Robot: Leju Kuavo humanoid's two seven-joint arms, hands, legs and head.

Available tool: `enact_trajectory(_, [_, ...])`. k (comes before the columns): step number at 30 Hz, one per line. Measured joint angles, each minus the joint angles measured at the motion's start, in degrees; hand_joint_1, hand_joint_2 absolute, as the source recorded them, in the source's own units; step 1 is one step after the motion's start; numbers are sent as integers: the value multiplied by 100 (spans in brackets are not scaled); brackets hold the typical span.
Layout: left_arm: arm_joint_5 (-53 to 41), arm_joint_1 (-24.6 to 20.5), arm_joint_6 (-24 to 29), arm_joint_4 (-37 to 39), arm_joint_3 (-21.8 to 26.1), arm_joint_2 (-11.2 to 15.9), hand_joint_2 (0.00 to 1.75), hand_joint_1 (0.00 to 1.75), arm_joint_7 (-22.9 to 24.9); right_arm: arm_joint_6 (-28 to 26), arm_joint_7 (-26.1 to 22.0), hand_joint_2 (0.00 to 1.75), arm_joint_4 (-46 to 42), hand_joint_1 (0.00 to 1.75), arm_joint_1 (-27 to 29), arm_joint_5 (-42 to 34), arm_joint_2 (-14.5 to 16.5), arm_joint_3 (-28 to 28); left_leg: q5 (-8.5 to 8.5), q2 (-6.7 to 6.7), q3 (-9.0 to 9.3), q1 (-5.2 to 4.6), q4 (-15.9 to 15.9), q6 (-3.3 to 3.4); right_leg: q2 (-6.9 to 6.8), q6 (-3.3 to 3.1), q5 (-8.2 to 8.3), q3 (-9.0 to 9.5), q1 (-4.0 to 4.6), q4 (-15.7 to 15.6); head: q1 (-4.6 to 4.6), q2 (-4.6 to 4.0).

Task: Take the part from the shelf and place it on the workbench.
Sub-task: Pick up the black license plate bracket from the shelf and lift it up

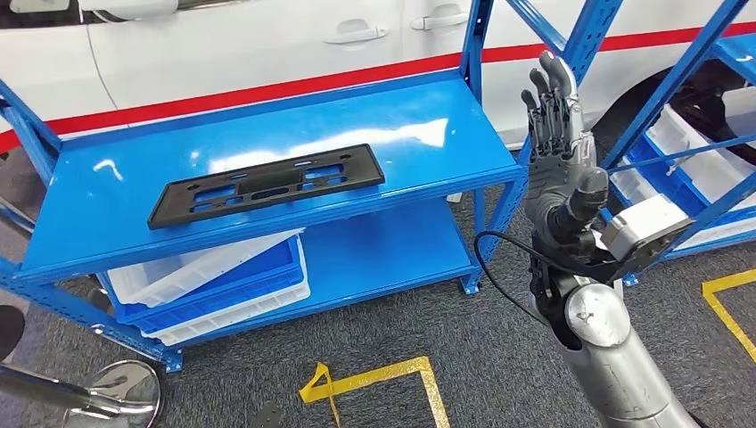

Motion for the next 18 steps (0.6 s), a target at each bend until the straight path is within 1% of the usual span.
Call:
enact_trajectory(1, [-1,-3,0,0,-7,-2,0,0,0,0,-1,0,8,0,-1,0,0,2,-136,47,-187,25,360,-24,-77,-10,-10,5,6,2,-6,0])
enact_trajectory(2, [-1,-2,0,0,-14,-3,0,0,0,0,0,0,19,0,1,0,0,3,-194,67,-317,47,594,-40,-150,-16,-20,11,8,3,-6,0])
enact_trajectory(3, [0,1,0,0,-22,-4,0,0,0,0,0,0,27,0,2,0,1,4,-141,80,-339,67,614,-53,-221,-13,-31,20,7,4,-8,0])
enact_trajectory(4, [0,3,0,0,-27,-4,0,0,0,0,0,0,33,0,3,0,2,6,10,106,-233,82,395,-60,-288,-3,-45,36,4,4,-10,0])
enact_trajectory(5, [1,3,0,0,-31,-3,0,0,0,0,0,0,37,0,3,0,3,6,207,172,-32,92,10,-60,-350,13,-63,60,3,4,-10,0])
enact_trajectory(6, [1,-2,0,0,-33,-3,0,0,0,0,0,0,38,0,2,0,5,7,352,279,188,78,-399,-53,-408,39,-86,85,12,5,-10,0])
enact_trajectory(7, [1,-7,1,0,-36,-3,0,0,1,0,1,0,39,0,-4,0,7,7,450,356,360,63,-720,-28,-458,67,-109,107,23,7,-4,0])
enact_trajectory(8, [1,-11,4,0,-40,-3,0,0,4,0,1,0,42,0,-11,-3,7,7,478,404,455,44,-901,5,-504,97,-128,125,36,7,7,0])
enact_trajectory(9, [2,-12,10,0,-45,-2,0,0,9,2,1,0,45,0,-16,-15,9,7,460,395,478,21,-960,40,-548,126,-144,137,47,4,19,0])
enact_trajectory(11, [7,-3,26,0,-54,1,0,0,19,28,-3,0,52,0,-22,-61,17,8,471,270,479,18,-981,117,-616,187,-176,158,30,-2,38,0])
enact_trajectory(12, [9,2,32,0,-59,4,0,0,21,46,-8,0,54,0,-23,-89,22,8,479,212,497,20,-1001,147,-561,215,-226,149,15,48,48,0])
enact_trajectory(13, [10,3,35,0,-64,8,0,0,21,64,-17,0,56,0,-30,-111,26,9,488,160,519,26,-1020,182,-458,233,-321,93,1,192,58,0])
enact_trajectory(14, [10,0,36,0,-69,11,0,0,20,73,-26,0,59,0,-38,-127,27,9,492,110,540,34,-1036,212,-320,240,-465,-32,-7,460,72,0])
enact_trajectory(15, [9,-5,35,0,-75,13,0,0,20,77,-33,0,63,0,-45,-133,29,9,489,58,548,28,-1038,231,-190,233,-629,-211,-2,827,84,0])
enact_trajectory(16, [8,-9,31,0,-79,15,0,0,20,79,-39,0,71,0,-49,-136,29,9,485,0,552,21,-1036,249,-119,224,-768,-424,3,1215,90,0])
enact_trajectory(17, [6,-10,27,0,-84,15,0,0,20,81,-42,0,82,0,-48,-137,29,9,480,-69,556,12,-1034,259,-84,216,-829,-602,9,1507,92,0])
enact_trajectory(18, [4,-8,22,0,-87,15,0,0,21,85,-44,0,95,0,-46,-138,29,9,475,-145,564,2,-1030,264,-68,204,-777,-695,12,1605,92,0])
